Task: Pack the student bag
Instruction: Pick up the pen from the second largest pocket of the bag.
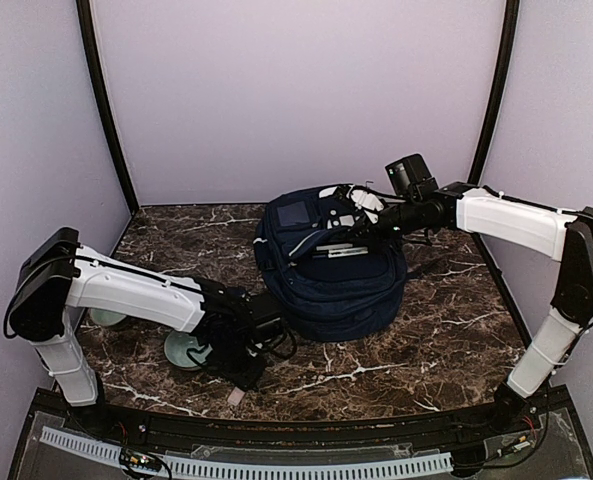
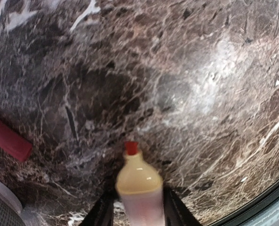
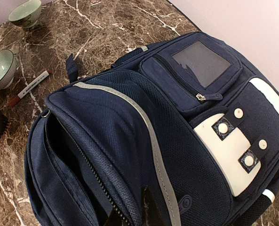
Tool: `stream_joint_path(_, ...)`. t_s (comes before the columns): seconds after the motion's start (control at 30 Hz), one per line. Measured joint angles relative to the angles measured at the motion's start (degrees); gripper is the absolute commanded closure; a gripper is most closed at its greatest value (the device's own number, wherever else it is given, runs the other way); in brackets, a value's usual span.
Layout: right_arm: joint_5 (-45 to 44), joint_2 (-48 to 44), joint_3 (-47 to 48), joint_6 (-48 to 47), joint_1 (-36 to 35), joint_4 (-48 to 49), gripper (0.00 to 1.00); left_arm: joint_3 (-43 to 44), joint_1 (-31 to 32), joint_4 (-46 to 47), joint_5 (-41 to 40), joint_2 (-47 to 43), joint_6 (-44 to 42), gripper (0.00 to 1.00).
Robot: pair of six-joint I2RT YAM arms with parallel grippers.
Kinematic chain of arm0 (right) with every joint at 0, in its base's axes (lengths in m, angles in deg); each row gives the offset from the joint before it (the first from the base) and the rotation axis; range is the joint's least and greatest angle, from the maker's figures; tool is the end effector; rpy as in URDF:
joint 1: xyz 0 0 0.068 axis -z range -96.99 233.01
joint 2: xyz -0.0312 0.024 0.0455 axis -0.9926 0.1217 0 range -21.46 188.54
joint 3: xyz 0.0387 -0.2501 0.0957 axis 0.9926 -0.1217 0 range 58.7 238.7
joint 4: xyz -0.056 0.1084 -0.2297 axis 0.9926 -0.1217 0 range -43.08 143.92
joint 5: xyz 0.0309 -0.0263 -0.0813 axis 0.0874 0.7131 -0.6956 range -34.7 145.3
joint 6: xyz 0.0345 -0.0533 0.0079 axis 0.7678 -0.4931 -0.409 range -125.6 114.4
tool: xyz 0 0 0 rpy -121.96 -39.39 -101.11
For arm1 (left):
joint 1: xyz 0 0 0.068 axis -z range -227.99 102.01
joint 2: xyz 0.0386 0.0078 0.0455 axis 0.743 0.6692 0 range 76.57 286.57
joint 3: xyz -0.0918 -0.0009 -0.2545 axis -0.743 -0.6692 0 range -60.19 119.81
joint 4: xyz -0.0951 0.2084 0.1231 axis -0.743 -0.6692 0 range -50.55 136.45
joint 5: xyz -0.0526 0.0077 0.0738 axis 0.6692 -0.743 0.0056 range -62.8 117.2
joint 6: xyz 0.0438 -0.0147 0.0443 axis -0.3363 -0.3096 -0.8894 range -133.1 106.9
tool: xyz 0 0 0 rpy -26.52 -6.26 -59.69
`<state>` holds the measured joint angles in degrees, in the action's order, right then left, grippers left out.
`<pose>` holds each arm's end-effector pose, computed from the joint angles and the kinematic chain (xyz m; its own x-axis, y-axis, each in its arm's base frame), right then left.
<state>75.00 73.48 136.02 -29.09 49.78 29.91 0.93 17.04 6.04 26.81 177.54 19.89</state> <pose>0.3112 0.2238 0.2776 -0.2199 -0.5927 -0.7748 -0.8880 0.4505 -0.0925 0.1338 -0.2865 0.1386 -0.8423 0.5190 -0.1457 0.5335 0.8414 -0.0867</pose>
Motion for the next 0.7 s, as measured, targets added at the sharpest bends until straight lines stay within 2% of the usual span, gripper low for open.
stream_joint_path(0.37,0.0,0.0,0.0,0.0,0.0,0.0,1.0,2.5,0.1,-1.7,0.6,1.9,-1.3,0.85)
stream_joint_path(0.7,0.0,0.0,0.0,0.0,0.0,0.0,1.0,6.2,0.1,-1.5,2.3,3.9,-3.4,0.96)
